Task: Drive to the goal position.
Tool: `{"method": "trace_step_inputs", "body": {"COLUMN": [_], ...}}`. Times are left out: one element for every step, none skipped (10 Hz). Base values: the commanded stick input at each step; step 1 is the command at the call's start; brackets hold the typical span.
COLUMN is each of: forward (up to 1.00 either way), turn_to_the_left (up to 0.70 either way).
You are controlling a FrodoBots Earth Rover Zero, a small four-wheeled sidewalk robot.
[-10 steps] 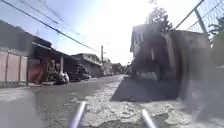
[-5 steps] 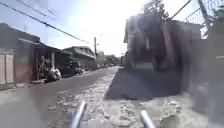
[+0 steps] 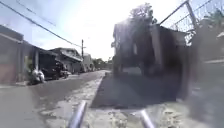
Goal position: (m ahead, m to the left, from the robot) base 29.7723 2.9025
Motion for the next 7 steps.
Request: {"method": "trace_step_inputs", "body": {"forward": [0.85, 0.85, 0.85, 0.85, 0.85, 0.85, 0.85], "turn_to_the_left": [0.00, 0.00, 0.00, 0.00, 0.00, 0.00, 0.00]}}
